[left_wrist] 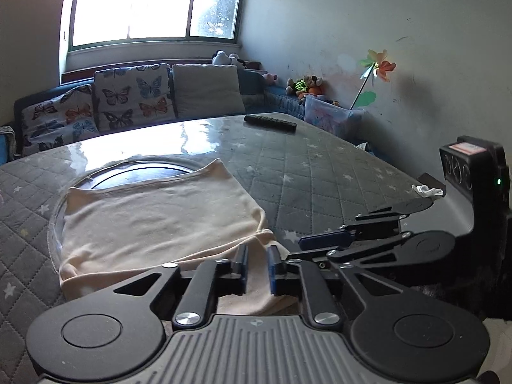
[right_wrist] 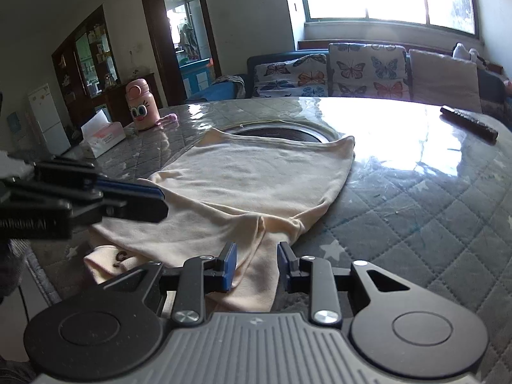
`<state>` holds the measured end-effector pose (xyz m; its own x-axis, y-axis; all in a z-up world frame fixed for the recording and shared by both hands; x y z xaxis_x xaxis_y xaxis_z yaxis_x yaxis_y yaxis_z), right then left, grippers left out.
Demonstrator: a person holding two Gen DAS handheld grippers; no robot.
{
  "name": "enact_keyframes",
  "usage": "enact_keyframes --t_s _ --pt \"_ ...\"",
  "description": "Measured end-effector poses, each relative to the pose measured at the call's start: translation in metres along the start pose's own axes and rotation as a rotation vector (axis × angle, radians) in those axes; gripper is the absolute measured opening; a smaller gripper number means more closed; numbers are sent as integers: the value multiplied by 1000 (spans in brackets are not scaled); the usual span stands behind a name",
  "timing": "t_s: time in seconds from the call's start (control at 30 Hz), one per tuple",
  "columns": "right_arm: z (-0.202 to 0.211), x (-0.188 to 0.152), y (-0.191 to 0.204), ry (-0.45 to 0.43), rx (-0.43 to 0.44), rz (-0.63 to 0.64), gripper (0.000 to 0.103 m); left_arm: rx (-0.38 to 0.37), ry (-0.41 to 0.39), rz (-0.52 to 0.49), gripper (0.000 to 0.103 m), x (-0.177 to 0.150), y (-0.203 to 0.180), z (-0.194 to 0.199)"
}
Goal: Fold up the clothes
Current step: 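Fold the sleeve with the left gripper across the body toward the right gripper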
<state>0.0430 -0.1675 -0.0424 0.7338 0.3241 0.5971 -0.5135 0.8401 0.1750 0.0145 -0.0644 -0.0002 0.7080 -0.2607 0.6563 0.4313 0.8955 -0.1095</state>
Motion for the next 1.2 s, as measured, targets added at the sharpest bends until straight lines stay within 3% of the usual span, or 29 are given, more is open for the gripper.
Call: enact_keyframes --t_s 0.17,0.47,0.53,0.57,0.67,0.87,1.0,1.2 --pt "-4 4 6 4 8 0 27 83 -5 59 35 -10 36 9" --pt "-38 23 7 17 -19 -8 27 224 21 203 33 -41 108 18" --pt "-42 24 7 22 -23 -6 23 235 29 223 32 -45 117 16" --pt "-44 25 8 23 -31 2 15 237 32 227 30 -45 119 15" --pt "-42 26 9 7 -61 19 7 231 33 227 24 -44 121 12" --pt "-37 29 11 -12 -104 32 7 206 3 182 23 -24 115 1" --pt "-42 23 5 25 -116 17 11 218 39 184 23 -23 124 -15" --pt "-22 31 14 -27 -107 67 16 225 56 183 23 -25 130 -25"
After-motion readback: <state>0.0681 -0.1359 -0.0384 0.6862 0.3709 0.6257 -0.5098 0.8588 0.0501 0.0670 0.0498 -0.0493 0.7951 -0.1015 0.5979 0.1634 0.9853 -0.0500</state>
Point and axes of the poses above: each gripper's, at about its wrist camera, not at the fingertips, and z roughly against the way its jaws point, y to its left, x to its top, the point moved 7 cm from there along -z, roughly the way its jaws point, and after that the axes turned 15 degrees about y, right-handed, at the moved point
